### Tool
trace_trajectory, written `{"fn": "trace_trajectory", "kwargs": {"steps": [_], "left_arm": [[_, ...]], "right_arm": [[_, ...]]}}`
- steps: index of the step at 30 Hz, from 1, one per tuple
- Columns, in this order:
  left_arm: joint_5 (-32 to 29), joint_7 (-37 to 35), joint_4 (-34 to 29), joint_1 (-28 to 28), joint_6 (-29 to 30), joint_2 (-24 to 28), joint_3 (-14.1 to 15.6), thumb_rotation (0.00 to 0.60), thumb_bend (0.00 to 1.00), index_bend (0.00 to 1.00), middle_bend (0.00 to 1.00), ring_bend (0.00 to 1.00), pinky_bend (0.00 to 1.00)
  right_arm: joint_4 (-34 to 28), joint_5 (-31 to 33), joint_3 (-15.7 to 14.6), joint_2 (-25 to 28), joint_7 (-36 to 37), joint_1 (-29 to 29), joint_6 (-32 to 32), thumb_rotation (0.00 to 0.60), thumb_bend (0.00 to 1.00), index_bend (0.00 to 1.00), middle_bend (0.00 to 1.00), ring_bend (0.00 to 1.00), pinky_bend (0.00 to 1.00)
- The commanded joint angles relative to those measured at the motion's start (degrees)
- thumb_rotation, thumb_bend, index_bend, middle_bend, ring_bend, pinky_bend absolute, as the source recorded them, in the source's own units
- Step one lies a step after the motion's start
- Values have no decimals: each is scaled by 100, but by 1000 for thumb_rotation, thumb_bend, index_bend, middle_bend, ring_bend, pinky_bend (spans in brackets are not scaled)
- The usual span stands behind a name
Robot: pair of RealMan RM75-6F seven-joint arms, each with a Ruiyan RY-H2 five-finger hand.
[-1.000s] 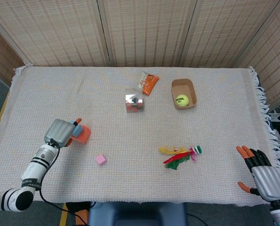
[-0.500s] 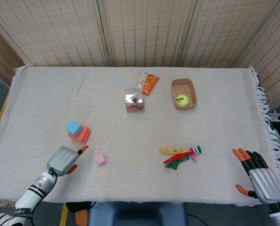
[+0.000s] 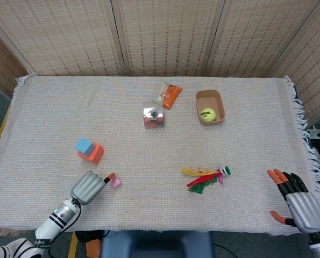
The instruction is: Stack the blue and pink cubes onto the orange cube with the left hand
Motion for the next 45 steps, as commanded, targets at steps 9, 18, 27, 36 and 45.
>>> {"fn": "trace_trajectory", "kwargs": {"steps": [9, 18, 27, 36, 45], "left_arm": [[407, -149, 290, -16, -21, -204, -138, 600, 337, 230, 1000, 1000, 1000], [644, -162, 725, -85, -144, -419, -223, 600, 336, 263, 1000, 1000, 1000], [687, -241, 866, -138, -275, -495, -320, 600, 337, 318, 1000, 1000, 1000], [898, -572, 1083, -167, -243, -591, -284, 600, 338, 399, 1000, 1000, 1000], [1053, -1569, 1271, -148, 13, -648, -295, 600, 334, 544, 1000, 1000, 1000]], "right_arm": [[-2, -3, -5, 21, 28, -9, 9, 600, 91, 0, 0, 0, 0], [-10, 21, 11, 34, 37, -26, 41, 600, 91, 0, 0, 0, 0], [-7, 69, 34, 40, 48, -25, 34, 600, 91, 0, 0, 0, 0], [-19, 85, 43, 37, 29, -33, 41, 600, 91, 0, 0, 0, 0], [-16, 82, 37, 30, 9, -26, 13, 600, 91, 0, 0, 0, 0]]}}
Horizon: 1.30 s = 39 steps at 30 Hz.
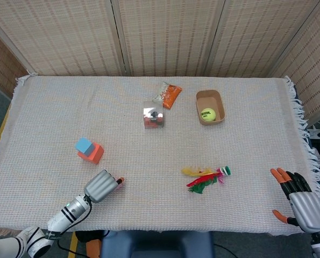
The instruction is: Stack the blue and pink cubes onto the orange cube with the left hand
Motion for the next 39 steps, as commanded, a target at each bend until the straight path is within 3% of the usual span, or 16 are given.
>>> {"fn": "trace_trajectory", "kwargs": {"steps": [1, 7, 17, 23, 28, 39], "left_arm": [[-43, -703, -71, 40, 133, 103, -46, 600, 332, 548, 1000, 1000, 1000], [-459, -996, -972, 255, 206, 937, -137, 600, 325, 572, 1000, 1000, 1000], [-1403, -26, -2958, 665, 404, 2922, -408, 600, 323, 586, 1000, 1000, 1000], [-1949, 129, -3412, 514, -12, 3652, -634, 600, 324, 580, 1000, 1000, 1000], [-2140, -160, -3173, 283, -351, 3700, -878, 600, 323, 582, 1000, 1000, 1000], [-2246, -363, -2585, -269, -938, 3139, -1227, 600, 324, 573, 1000, 1000, 1000]], "right_arm": [[0, -1, -3, 0, -8, 2, -8, 600, 91, 0, 0, 0, 0], [-3, 20, 0, -1, -16, 11, -37, 600, 91, 0, 0, 0, 0], [-30, 44, 5, -69, -155, 55, -136, 600, 91, 0, 0, 0, 0], [-43, 67, 4, -113, -240, 91, -213, 600, 90, 0, 0, 0, 0], [9, 23, 52, -173, -188, 80, -98, 600, 91, 0, 0, 0, 0], [69, 89, 102, -189, -20, 101, -84, 600, 91, 0, 0, 0, 0]]}}
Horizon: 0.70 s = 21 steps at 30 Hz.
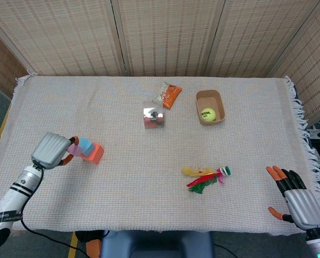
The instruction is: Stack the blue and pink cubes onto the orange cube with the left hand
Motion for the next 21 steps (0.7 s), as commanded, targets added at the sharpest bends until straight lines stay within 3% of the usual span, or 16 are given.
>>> {"fn": "trace_trajectory", "kwargs": {"steps": [1, 13, 21], "left_arm": [[13, 29, 145, -115, -97, -137, -49, 600, 324, 570, 1000, 1000, 1000], [160, 373, 883, -376, -217, -668, -24, 600, 327, 558, 1000, 1000, 1000], [270, 416, 1045, -427, -194, -760, 6, 600, 326, 557, 1000, 1000, 1000]], "right_arm": [[-6, 27, 8, 7, -1, 4, -11, 600, 91, 0, 0, 0, 0], [176, -63, 150, -66, 512, -54, 368, 600, 91, 0, 0, 0, 0], [148, 21, 135, -55, 423, -49, 280, 600, 91, 0, 0, 0, 0]]}}
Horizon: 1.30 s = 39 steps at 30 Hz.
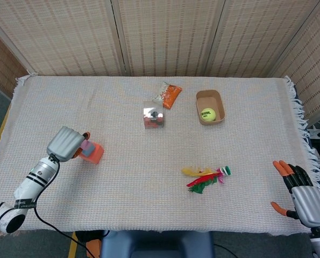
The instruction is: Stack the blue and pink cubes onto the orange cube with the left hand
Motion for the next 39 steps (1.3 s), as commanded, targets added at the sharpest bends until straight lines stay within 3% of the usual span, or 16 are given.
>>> {"fn": "trace_trajectory", "kwargs": {"steps": [1, 21, 28, 39], "left_arm": [[29, 26, 22, -13, 8, -9, 10, 600, 326, 557, 1000, 1000, 1000], [-150, 168, 151, -71, -140, -60, 49, 600, 326, 550, 1000, 1000, 1000], [-203, 213, 182, -83, -147, -101, 52, 600, 329, 426, 1000, 1000, 1000], [-270, 252, 67, -61, -108, -32, 53, 600, 333, 337, 1000, 1000, 1000]], "right_arm": [[-37, 43, -12, 17, -61, 10, -57, 600, 91, 0, 0, 0, 0], [-142, 107, -47, 58, -231, 21, -171, 600, 91, 0, 0, 0, 0], [-159, 115, -53, 67, -256, 17, -178, 600, 91, 0, 0, 0, 0], [-179, 101, -65, 85, -266, 4, -169, 600, 91, 0, 0, 0, 0]]}}
